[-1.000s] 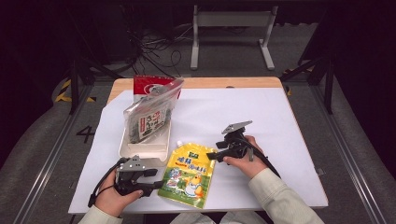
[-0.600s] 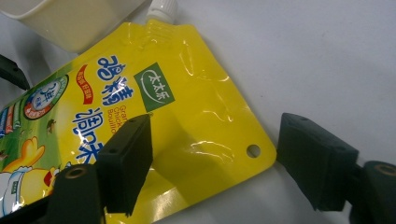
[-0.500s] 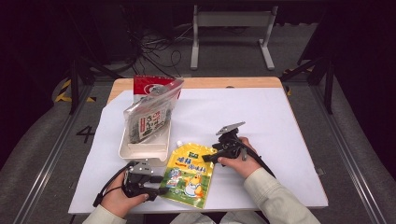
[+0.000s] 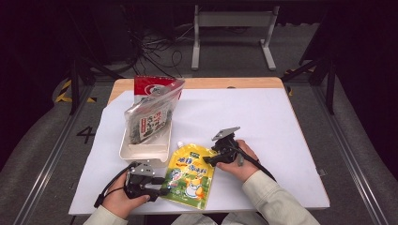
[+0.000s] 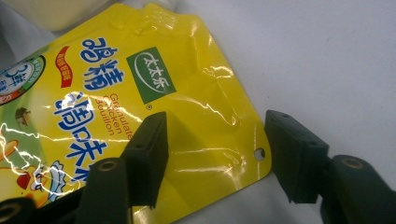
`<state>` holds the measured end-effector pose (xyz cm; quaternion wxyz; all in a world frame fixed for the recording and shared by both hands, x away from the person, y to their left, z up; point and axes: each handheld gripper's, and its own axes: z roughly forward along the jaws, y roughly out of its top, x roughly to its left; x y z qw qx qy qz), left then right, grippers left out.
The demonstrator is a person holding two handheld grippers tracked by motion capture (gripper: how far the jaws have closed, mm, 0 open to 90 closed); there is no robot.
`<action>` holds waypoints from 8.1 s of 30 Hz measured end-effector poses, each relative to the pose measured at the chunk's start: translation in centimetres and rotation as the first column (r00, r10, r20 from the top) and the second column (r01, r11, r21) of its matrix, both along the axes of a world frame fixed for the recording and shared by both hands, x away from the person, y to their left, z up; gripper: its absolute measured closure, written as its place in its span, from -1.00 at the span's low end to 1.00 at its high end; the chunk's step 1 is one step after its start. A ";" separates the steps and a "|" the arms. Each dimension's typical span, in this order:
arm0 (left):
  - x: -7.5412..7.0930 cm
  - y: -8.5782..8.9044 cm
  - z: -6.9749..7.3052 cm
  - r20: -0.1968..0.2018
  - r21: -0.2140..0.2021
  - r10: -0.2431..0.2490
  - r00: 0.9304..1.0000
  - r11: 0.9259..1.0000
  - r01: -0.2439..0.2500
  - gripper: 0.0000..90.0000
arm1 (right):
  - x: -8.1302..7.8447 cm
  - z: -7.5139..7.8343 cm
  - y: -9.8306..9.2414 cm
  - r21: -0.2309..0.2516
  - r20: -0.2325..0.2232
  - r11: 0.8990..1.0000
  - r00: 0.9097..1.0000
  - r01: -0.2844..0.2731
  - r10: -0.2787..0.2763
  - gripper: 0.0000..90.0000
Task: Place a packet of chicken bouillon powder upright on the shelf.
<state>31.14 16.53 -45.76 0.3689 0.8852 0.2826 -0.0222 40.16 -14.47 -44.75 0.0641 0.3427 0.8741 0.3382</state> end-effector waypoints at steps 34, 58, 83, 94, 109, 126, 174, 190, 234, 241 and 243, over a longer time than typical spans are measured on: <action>-0.4 -0.4 0.9 0.047 -0.030 0.014 0.999 0.999 -0.013 0.07 | -0.7 2.7 -0.3 -0.024 0.047 1.000 0.999 -0.018 0.019 1.00; -0.3 -0.3 3.4 0.206 -0.129 0.076 0.976 0.990 -0.050 -0.49 | -5.9 12.5 -3.8 0.128 0.280 0.986 0.957 -0.110 0.071 1.00; -0.6 -0.9 4.6 0.264 -0.156 0.059 0.963 0.988 -0.018 -0.52 | -10.1 17.0 -4.3 0.101 0.401 0.960 0.894 -0.259 0.199 1.00; -1.0 -1.3 5.4 0.316 -0.214 0.035 0.948 0.976 0.035 -0.56 | -11.4 17.9 -3.7 0.089 0.417 0.946 0.874 -0.313 0.250 1.00; 0.0 -4.6 5.0 0.333 -0.255 -0.108 0.937 0.946 0.200 -0.16 | -11.0 17.8 -3.5 0.122 0.422 0.939 0.873 -0.321 0.244 1.00; -0.4 -4.6 5.9 0.320 -0.205 -0.169 0.932 0.948 0.242 0.66 | -10.3 17.5 -4.0 0.181 0.418 0.936 0.885 -0.301 0.204 0.93; -0.4 1.0 11.6 0.364 -0.197 -0.042 0.930 0.973 0.121 0.66 | -8.4 11.7 -14.6 0.271 0.321 0.961 0.946 -0.050 -0.041 0.22; -0.2 4.2 13.4 0.396 -0.211 0.039 0.917 0.976 0.050 0.67 | -7.9 11.0 -15.3 0.275 0.307 0.961 0.950 -0.034 -0.054 0.20; 3.7 8.5 10.4 0.342 -0.117 0.057 0.938 0.993 -0.018 0.67 | -7.7 10.4 -15.0 0.289 0.278 0.957 0.959 -0.036 -0.047 0.14; 4.1 8.4 9.5 0.333 -0.126 0.056 0.941 0.992 -0.015 0.67 | -7.7 10.4 -14.9 0.291 0.278 0.956 0.959 -0.036 -0.049 0.14; 4.2 8.4 9.3 0.329 -0.137 0.063 0.942 0.990 -0.018 0.67 | -7.7 10.4 -14.9 0.292 0.276 0.956 0.960 -0.037 -0.047 0.13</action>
